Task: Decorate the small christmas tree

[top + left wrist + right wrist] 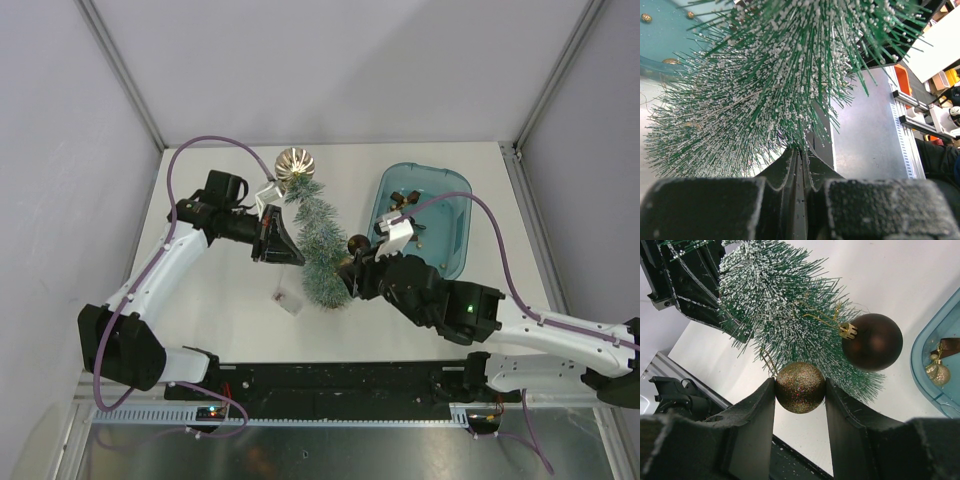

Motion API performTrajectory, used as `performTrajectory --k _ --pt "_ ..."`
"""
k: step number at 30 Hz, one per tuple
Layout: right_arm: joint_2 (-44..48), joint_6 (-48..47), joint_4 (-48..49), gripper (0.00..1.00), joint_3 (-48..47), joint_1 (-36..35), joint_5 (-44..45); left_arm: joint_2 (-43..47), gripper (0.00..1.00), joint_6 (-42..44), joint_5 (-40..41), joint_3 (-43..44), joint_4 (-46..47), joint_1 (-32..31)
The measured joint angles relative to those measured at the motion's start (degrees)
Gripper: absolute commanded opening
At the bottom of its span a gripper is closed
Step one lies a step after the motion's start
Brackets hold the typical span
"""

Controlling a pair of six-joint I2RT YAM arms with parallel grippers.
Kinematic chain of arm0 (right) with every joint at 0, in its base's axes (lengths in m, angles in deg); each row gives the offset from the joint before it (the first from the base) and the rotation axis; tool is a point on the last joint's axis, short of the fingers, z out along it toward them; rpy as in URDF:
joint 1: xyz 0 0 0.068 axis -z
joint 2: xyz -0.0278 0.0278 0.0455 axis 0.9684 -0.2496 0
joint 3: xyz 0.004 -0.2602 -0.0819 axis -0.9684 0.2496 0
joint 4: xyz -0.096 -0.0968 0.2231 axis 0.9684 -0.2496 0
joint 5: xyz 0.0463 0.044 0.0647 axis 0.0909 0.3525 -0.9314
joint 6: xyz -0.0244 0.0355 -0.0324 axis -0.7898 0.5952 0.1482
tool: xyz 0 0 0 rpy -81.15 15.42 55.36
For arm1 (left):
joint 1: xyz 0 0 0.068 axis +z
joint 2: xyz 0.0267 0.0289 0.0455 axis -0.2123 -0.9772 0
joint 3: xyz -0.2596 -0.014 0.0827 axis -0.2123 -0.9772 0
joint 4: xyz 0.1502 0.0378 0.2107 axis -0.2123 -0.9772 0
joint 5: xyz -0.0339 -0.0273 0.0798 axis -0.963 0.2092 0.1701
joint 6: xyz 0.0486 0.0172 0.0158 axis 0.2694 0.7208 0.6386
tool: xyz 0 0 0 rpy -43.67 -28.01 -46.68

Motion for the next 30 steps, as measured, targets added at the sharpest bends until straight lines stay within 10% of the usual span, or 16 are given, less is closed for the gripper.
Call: performTrajectory --k 30 --pt "0.0 -4.2 6.5 0.37 0.0 -2.4 6.5 0.0 0.10 0.0 0.0 0.0 0.0 -0.1"
